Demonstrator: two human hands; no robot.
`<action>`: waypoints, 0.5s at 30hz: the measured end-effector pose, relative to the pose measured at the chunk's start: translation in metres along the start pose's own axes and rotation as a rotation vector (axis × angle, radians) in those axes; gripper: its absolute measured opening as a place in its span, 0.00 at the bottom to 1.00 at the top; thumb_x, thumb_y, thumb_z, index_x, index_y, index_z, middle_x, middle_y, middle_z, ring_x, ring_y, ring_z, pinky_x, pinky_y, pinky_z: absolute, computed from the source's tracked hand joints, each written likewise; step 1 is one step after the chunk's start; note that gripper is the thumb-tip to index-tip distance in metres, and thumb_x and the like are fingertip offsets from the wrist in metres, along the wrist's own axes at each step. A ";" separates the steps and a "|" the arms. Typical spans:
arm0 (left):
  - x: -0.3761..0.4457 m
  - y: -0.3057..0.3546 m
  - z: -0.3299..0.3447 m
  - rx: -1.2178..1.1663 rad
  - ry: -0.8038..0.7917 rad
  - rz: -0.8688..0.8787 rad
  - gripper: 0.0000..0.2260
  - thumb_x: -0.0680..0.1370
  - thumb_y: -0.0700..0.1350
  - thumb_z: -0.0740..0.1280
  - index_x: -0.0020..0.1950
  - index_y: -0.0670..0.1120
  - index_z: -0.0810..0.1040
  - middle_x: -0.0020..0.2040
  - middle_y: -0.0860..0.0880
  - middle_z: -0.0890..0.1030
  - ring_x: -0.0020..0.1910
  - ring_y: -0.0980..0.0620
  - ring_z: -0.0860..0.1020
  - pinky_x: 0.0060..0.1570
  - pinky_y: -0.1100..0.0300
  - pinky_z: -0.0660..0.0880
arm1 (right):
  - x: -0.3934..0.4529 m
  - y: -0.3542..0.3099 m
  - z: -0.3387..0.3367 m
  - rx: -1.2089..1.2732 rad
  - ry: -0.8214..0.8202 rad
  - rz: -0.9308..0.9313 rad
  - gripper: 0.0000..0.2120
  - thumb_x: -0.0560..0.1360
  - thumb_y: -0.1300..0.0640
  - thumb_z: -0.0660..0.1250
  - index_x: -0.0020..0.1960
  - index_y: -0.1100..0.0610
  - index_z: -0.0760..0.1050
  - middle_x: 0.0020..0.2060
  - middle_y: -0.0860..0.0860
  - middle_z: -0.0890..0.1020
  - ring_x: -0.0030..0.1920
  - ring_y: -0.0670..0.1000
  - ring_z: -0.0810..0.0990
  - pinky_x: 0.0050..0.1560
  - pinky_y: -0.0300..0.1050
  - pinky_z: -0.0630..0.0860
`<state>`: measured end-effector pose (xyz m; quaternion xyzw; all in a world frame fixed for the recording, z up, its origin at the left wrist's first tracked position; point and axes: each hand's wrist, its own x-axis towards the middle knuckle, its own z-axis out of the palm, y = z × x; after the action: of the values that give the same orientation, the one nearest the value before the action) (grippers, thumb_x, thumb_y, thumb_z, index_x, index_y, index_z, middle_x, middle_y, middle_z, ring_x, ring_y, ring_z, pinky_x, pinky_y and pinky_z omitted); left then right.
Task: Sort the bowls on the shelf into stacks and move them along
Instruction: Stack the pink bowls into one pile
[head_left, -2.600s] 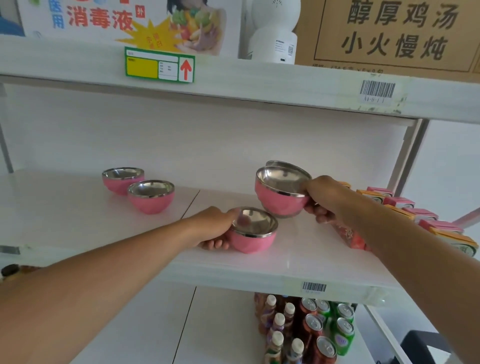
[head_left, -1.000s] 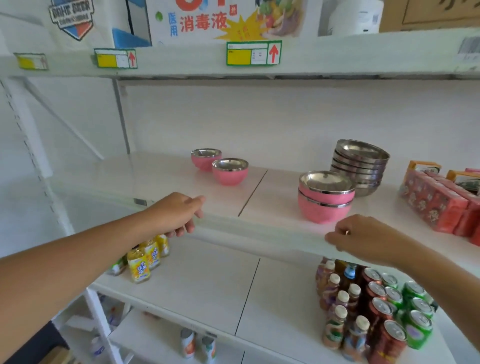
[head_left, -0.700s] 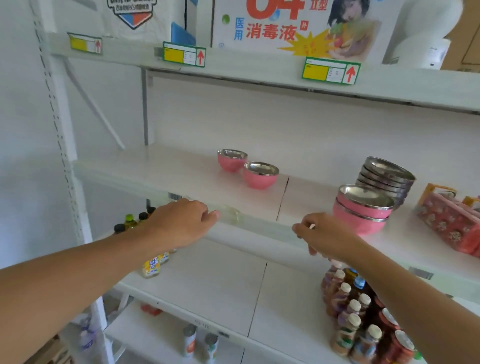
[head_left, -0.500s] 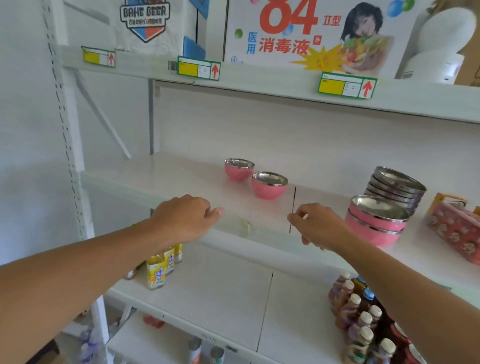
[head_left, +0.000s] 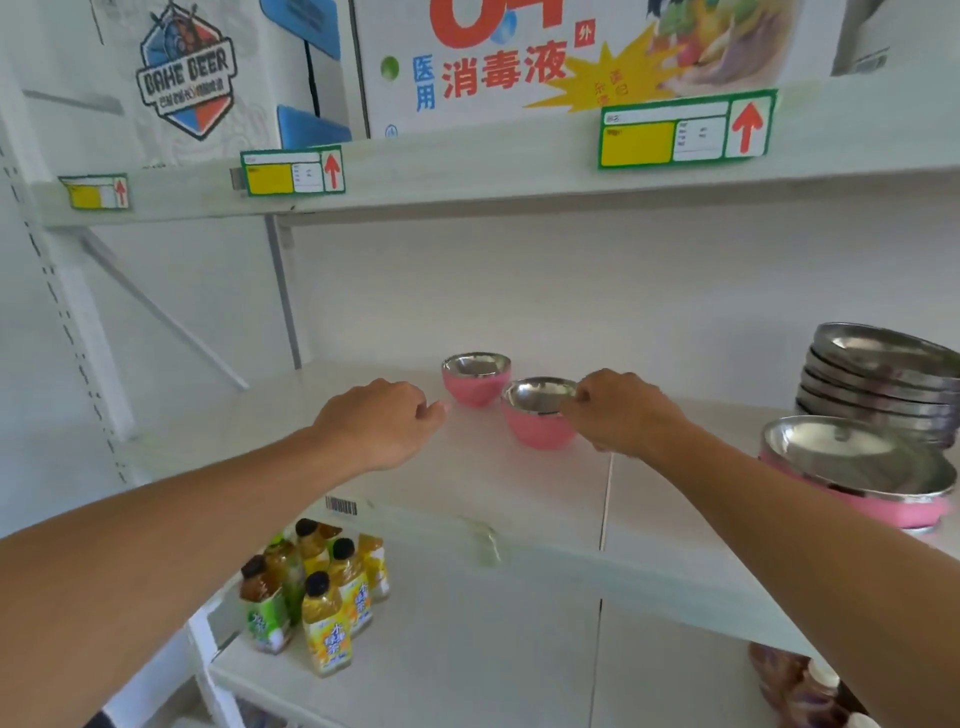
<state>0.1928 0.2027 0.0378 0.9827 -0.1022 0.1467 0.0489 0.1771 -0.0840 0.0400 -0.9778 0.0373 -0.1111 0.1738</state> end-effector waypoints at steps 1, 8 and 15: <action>0.011 0.000 0.003 0.005 -0.002 -0.015 0.30 0.86 0.67 0.52 0.43 0.48 0.81 0.38 0.49 0.84 0.39 0.48 0.83 0.39 0.55 0.73 | 0.011 0.002 0.002 -0.050 0.053 0.015 0.17 0.77 0.40 0.59 0.48 0.51 0.78 0.38 0.51 0.83 0.36 0.52 0.80 0.36 0.44 0.73; 0.078 -0.006 0.036 -0.023 -0.058 -0.164 0.33 0.83 0.73 0.50 0.73 0.53 0.79 0.65 0.46 0.85 0.64 0.39 0.83 0.56 0.51 0.74 | 0.055 0.011 0.020 -0.121 0.116 0.096 0.21 0.83 0.39 0.53 0.56 0.53 0.77 0.40 0.51 0.78 0.40 0.55 0.77 0.41 0.49 0.69; 0.152 -0.019 0.061 -0.216 -0.128 -0.156 0.40 0.82 0.75 0.48 0.80 0.47 0.72 0.71 0.45 0.81 0.68 0.40 0.79 0.62 0.48 0.76 | 0.079 0.012 0.023 -0.019 -0.059 0.158 0.21 0.78 0.48 0.63 0.68 0.52 0.79 0.58 0.54 0.84 0.55 0.58 0.81 0.52 0.51 0.78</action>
<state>0.3558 0.1849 0.0234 0.9840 -0.0438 0.0677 0.1590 0.2593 -0.0969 0.0310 -0.9763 0.1103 -0.0680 0.1735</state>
